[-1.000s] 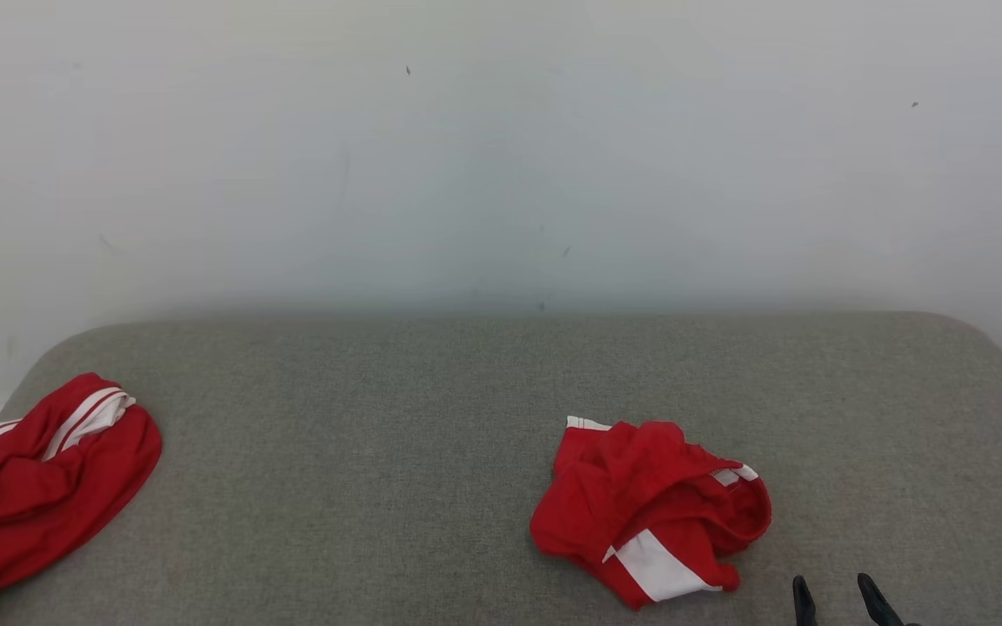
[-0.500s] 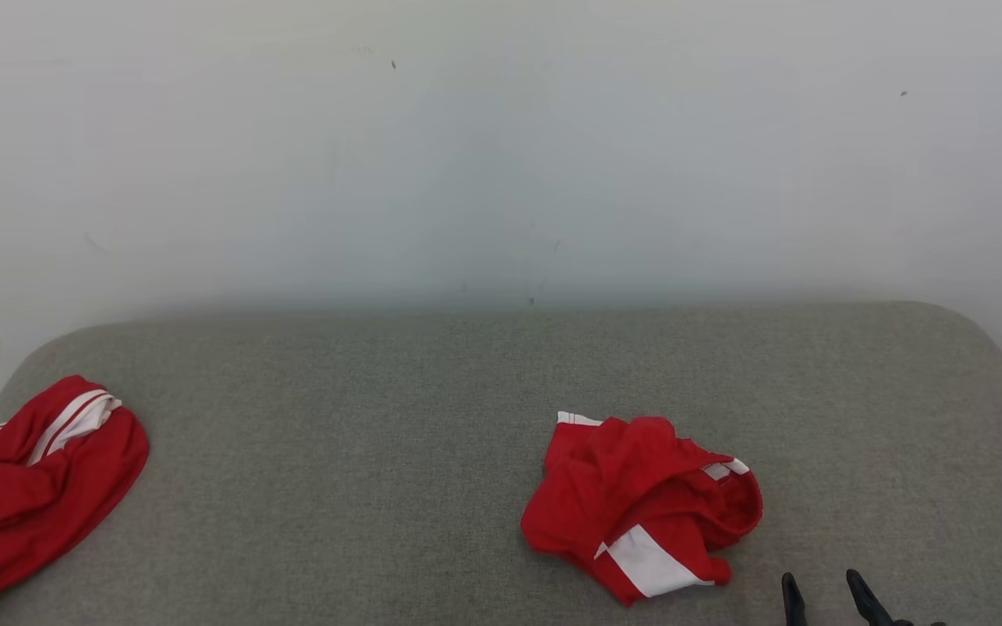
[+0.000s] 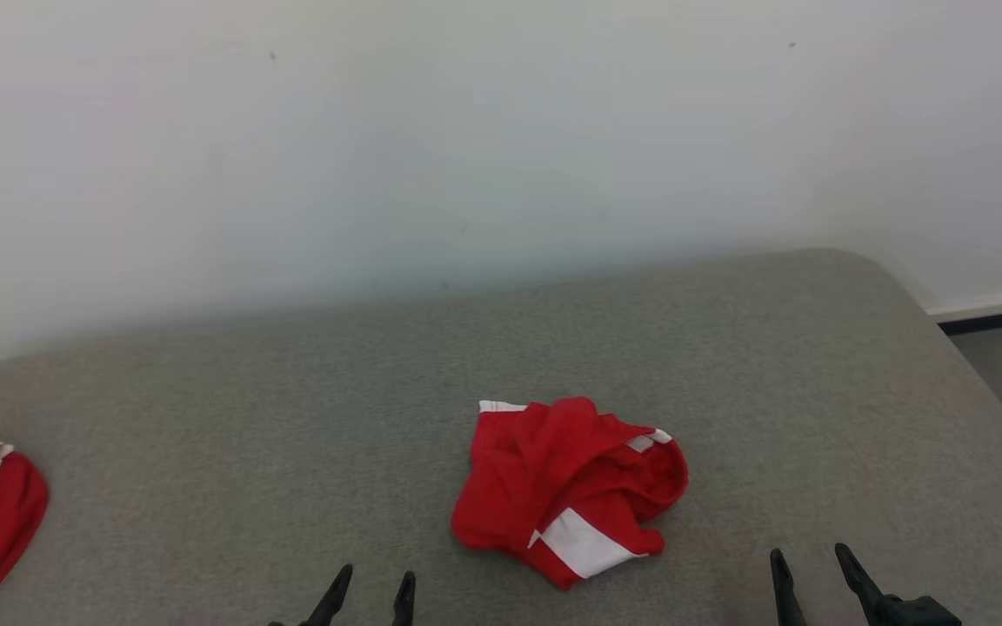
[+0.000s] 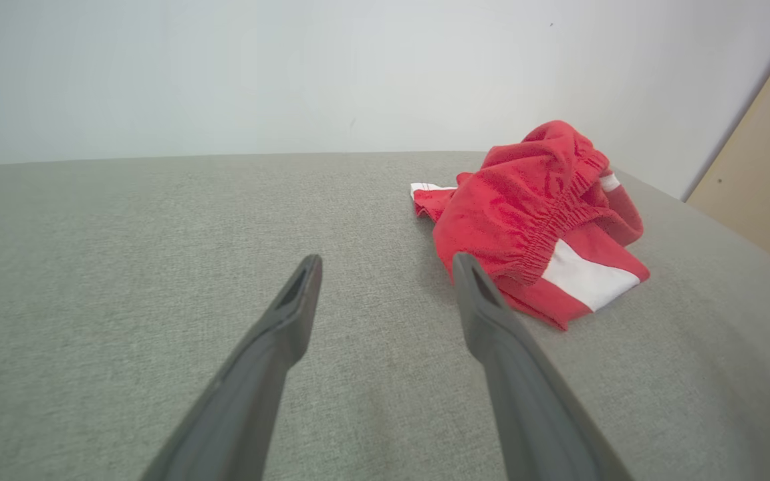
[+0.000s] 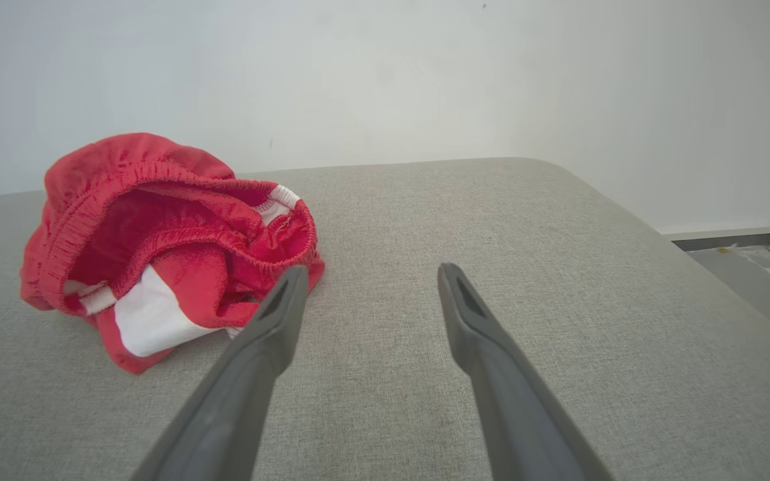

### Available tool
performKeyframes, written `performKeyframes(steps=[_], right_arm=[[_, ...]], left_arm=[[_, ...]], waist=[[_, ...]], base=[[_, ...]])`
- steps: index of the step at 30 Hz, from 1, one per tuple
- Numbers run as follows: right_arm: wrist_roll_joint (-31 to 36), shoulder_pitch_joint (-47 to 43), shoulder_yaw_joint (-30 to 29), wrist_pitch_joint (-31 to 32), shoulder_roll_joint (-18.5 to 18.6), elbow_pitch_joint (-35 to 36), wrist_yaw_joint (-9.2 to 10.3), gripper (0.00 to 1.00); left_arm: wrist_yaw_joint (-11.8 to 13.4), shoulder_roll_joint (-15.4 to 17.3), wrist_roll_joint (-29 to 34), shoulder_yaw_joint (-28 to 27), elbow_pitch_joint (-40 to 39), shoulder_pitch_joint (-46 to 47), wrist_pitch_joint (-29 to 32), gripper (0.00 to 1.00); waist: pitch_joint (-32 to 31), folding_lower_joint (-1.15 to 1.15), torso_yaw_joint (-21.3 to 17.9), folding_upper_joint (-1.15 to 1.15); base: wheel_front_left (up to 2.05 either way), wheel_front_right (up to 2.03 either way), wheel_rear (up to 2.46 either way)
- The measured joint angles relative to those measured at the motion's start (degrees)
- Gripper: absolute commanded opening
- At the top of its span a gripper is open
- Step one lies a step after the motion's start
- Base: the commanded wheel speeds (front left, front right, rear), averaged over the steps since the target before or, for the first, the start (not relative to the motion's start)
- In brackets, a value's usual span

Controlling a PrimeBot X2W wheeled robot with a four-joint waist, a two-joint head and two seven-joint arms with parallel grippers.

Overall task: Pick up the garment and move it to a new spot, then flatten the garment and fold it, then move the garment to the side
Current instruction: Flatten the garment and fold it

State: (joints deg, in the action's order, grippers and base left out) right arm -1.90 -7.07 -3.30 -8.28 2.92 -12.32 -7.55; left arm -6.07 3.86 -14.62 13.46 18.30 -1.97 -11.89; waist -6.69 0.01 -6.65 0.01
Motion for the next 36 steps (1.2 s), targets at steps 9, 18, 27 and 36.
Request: performKeyframes(steps=[9,18,27,36], right_arm=[[0.43,1.27,0.48,0.18,0.0,0.41,0.0,1.0],[-0.6,1.85,1.31,-0.83,-0.02,-0.42,0.0,1.0],[-1.48,2.56,1.51,-1.97,0.01,-1.4,0.0,1.0],[-1.98,3.52,2.93,-2.34,0.0,-2.38,0.0,1.0]], left_arm=[[-0.48,-0.83,0.55,8.89,3.23,8.58,0.2,1.0],[1.2,-0.93,0.8,14.58,8.43,17.64,1.42,1.0],[5.31,-1.04,-1.85,20.5,18.91,26.52,6.24,1.0],[7.51,-0.99,-1.69,26.51,26.95,33.95,8.54,1.0]], waist=[[2.13,0.0,-8.91,0.0],[4.69,0.0,-17.49,0.0],[8.84,0.01,-21.45,0.0],[9.64,0.0,-22.1,0.0]], base=[[0.0,0.0,0.0],[0.0,0.0,0.0],[0.0,0.0,0.0],[0.0,0.0,0.0]])
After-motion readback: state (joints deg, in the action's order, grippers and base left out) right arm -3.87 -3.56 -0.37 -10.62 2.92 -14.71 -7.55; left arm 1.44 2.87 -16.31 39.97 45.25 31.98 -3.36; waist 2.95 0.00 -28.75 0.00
